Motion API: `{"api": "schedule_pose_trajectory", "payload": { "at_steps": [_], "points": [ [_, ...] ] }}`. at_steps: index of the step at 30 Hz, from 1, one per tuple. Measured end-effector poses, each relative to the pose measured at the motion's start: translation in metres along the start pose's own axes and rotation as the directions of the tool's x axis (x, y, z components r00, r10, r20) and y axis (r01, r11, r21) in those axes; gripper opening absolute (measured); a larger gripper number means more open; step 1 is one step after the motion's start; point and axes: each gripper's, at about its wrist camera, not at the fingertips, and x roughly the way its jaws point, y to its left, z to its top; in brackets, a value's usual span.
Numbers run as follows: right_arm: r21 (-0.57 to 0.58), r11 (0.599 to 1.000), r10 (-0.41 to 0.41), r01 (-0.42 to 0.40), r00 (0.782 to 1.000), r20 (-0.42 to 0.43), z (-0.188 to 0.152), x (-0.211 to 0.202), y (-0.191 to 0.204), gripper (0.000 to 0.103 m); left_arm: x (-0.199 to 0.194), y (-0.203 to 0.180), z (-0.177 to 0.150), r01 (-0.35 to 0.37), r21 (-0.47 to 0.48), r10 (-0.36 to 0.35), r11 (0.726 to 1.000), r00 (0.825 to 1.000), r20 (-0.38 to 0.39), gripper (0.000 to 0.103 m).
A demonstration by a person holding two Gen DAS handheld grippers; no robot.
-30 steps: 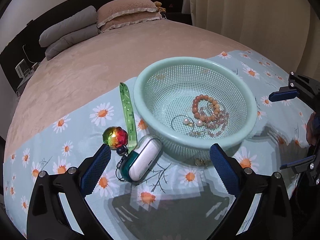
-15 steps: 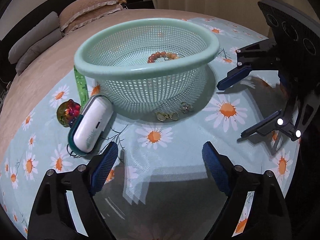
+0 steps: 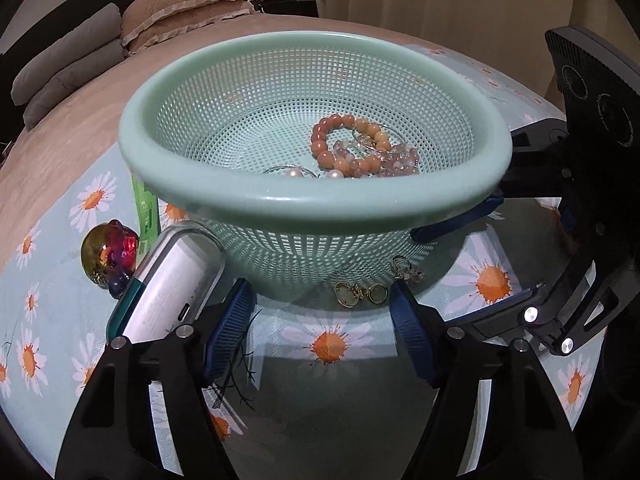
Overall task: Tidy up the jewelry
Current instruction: 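Grasp the gold earring with the left gripper while the right gripper grasps a crystal earring, then carry both earrings over the basket and open both grippers to drop them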
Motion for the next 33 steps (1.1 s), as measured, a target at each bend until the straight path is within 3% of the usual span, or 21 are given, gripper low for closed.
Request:
{"api": "schedule_pose_trajectory", "payload": {
  "at_steps": [2,4,8,16,28,33],
  "points": [
    [-0.003,1.000,-0.018,0.018,1.000,0.001,0.002,0.002,0.000,0.040,0.000,0.000,0.001,-0.004,0.005,0.004,1.000,1.000,0.002,0.051],
    [0.001,1.000,-0.017,0.017,1.000,-0.003,0.005,0.004,-0.001,0.031,-0.001,0.001,0.002,0.007,0.001,-0.007,1.000,1.000,-0.003,0.042],
    [-0.026,0.999,-0.045,0.045,0.999,-0.016,0.009,0.008,0.003,0.008,0.001,-0.004,0.002,-0.005,0.034,0.005,0.999,1.000,-0.014,0.038],
    [-0.001,0.998,-0.062,0.062,0.996,-0.061,0.006,0.001,-0.003,0.008,-0.006,0.003,-0.007,-0.027,-0.061,0.023,0.998,0.997,-0.067,0.014],
    [0.117,0.981,-0.145,0.152,0.987,-0.070,-0.022,-0.039,0.000,0.008,-0.027,-0.009,-0.023,-0.101,-0.082,0.097,0.991,0.994,-0.049,0.004],
    [0.173,0.972,-0.166,0.162,0.986,0.007,-0.030,-0.073,0.002,0.008,-0.053,-0.012,-0.024,-0.111,-0.103,0.110,0.989,0.994,-0.016,0.004]
  ]
}}
